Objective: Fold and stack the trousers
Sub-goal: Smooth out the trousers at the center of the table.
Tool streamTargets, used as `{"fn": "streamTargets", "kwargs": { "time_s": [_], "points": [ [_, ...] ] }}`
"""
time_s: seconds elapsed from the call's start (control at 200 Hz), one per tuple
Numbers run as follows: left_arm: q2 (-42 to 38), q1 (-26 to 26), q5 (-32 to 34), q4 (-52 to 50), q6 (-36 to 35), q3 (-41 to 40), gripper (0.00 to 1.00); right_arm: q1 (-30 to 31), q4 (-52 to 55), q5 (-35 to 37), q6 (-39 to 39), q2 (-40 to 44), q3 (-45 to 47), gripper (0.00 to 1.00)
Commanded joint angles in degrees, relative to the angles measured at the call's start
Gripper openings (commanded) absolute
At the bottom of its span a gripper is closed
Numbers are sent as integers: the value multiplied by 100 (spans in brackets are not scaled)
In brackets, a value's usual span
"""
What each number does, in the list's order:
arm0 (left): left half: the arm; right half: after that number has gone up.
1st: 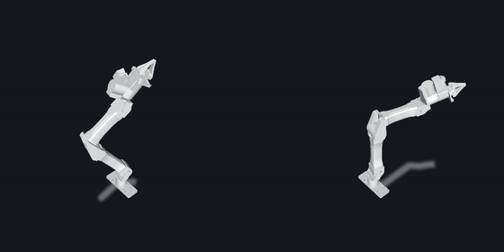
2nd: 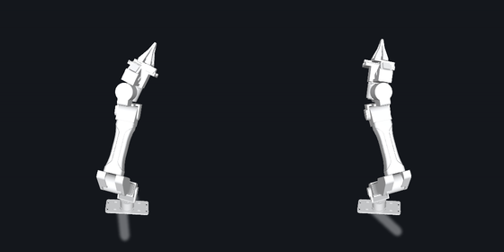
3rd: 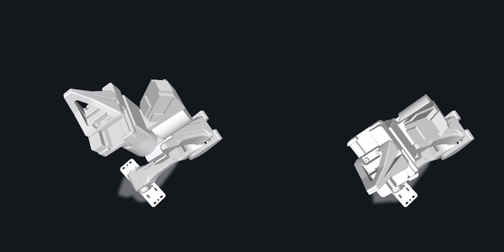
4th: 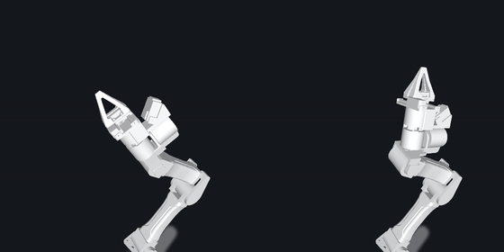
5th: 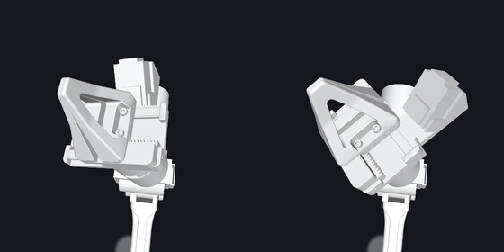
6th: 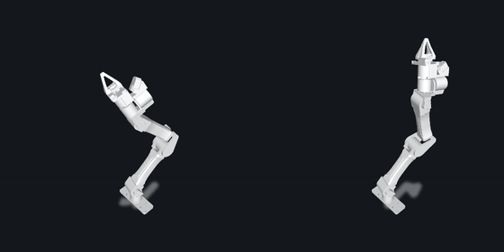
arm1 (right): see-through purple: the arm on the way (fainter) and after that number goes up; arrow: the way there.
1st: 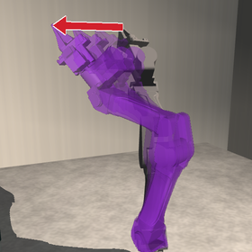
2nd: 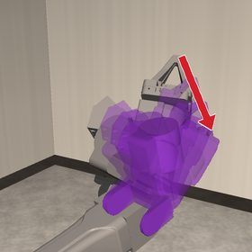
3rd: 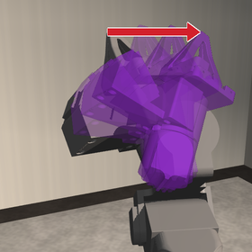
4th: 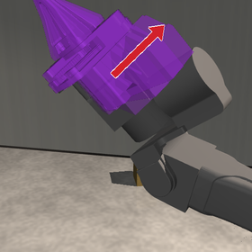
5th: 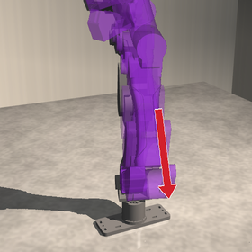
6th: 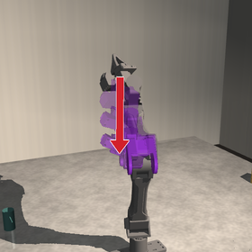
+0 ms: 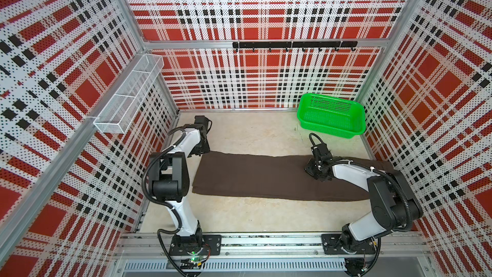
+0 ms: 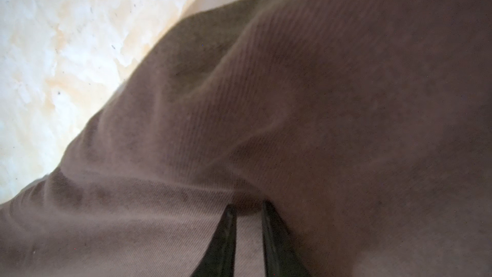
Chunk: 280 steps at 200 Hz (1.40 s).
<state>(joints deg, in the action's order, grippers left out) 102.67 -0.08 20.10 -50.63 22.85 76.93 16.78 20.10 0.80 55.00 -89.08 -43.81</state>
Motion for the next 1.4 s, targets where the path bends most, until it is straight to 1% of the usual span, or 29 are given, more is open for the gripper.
{"fn": "streamTargets", "kwargs": {
  "time_s": [0.0,0.17,0.225,0.396,0.516,0.621,0.752,0.807,0.862,0.967,1.097,1.248,1.388,1.398],
  "points": [
    [-568,56,-499,11,284,-685,66,-20,626,114,-7,-62,93,24],
    [-1126,287,-1219,498,995,-1930,62,53,649,79,-13,-39,6,24],
    [-1251,386,-1223,578,1196,-2218,61,53,649,61,-28,-25,-13,24],
    [-1454,628,-1366,826,1484,-2727,62,57,597,26,-69,2,-20,24],
    [-1377,649,-1448,1005,1544,-2783,57,60,534,-25,-102,11,-5,24],
    [-1388,658,-1556,1154,1620,-2739,46,54,511,-53,-120,13,4,24],
    [-1479,645,-1589,1177,1670,-2609,26,55,477,-80,-128,61,55,24],
    [-1480,648,-1601,1177,1662,-2609,20,57,464,-80,-120,75,74,24],
    [-1455,666,-1589,1174,1635,-2639,12,60,446,-80,-113,82,96,24],
    [-1529,713,-1514,1138,1642,-2659,1,62,407,-106,-91,84,140,23],
    [-1909,847,-1303,920,1717,-2605,0,62,429,-98,-90,110,136,23],
    [-2508,1202,-1200,693,1810,-2798,0,60,468,-69,-109,119,110,23],
    [-2584,1273,-1249,697,1785,-3038,0,61,451,-106,-112,75,88,24],
    [-2574,1273,-1268,707,1784,-3053,1,60,449,-111,-117,75,82,24]
  ]
}}
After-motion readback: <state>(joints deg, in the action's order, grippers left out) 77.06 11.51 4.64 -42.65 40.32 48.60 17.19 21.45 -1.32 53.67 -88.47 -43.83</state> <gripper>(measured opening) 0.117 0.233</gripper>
